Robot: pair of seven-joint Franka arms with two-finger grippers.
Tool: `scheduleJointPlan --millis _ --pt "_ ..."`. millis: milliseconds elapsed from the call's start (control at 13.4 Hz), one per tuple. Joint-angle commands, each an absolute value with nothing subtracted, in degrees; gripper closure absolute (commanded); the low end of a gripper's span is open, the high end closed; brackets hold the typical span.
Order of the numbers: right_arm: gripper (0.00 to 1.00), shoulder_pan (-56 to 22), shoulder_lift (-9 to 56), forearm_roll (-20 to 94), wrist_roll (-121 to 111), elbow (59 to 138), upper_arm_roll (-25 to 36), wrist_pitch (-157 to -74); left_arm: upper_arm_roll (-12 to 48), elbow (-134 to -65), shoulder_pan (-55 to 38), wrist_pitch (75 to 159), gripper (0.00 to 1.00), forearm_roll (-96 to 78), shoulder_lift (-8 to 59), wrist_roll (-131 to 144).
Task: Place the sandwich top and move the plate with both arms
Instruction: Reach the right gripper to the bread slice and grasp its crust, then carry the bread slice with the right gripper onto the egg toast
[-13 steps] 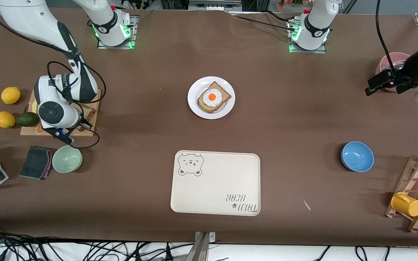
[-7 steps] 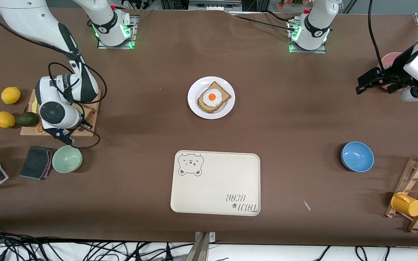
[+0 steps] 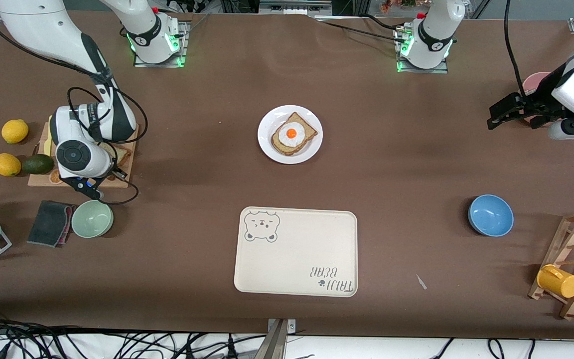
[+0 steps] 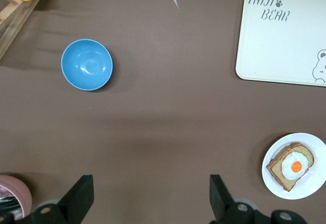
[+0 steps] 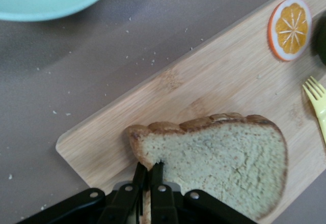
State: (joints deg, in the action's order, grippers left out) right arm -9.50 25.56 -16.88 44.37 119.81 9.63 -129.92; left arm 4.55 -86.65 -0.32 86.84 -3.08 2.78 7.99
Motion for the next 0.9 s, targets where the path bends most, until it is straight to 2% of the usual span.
scheduleJointPlan --millis 0,224,449,598,822 --pt "1.00 -9.9 25.7 -17.7 45.5 118.9 9.3 -129.5 4.7 -86.0 -1.5 86.6 0.00 -4.9 3.4 7.5" --pt "1.00 -11.4 25.1 -17.0 45.4 111.8 8.4 -116.3 4.7 -86.0 -2.5 86.7 0.00 -4.9 3.5 7.5" --pt "1.00 -14.1 25.3 -15.3 48.5 104.0 5.1 -103.7 4.7 -86.0 -2.5 86.7 0.00 -4.9 3.8 7.5" --pt "1.00 -16.0 25.3 -8.6 52.3 100.1 2.7 -100.6 4.7 -86.0 -2.4 86.7 0.00 -4.9 3.8 7.5" --pt "1.00 -21.3 26.4 0.8 60.8 96.2 2.4 -99.1 4.6 -86.0 -1.9 86.7 0.00 -4.8 3.7 7.5"
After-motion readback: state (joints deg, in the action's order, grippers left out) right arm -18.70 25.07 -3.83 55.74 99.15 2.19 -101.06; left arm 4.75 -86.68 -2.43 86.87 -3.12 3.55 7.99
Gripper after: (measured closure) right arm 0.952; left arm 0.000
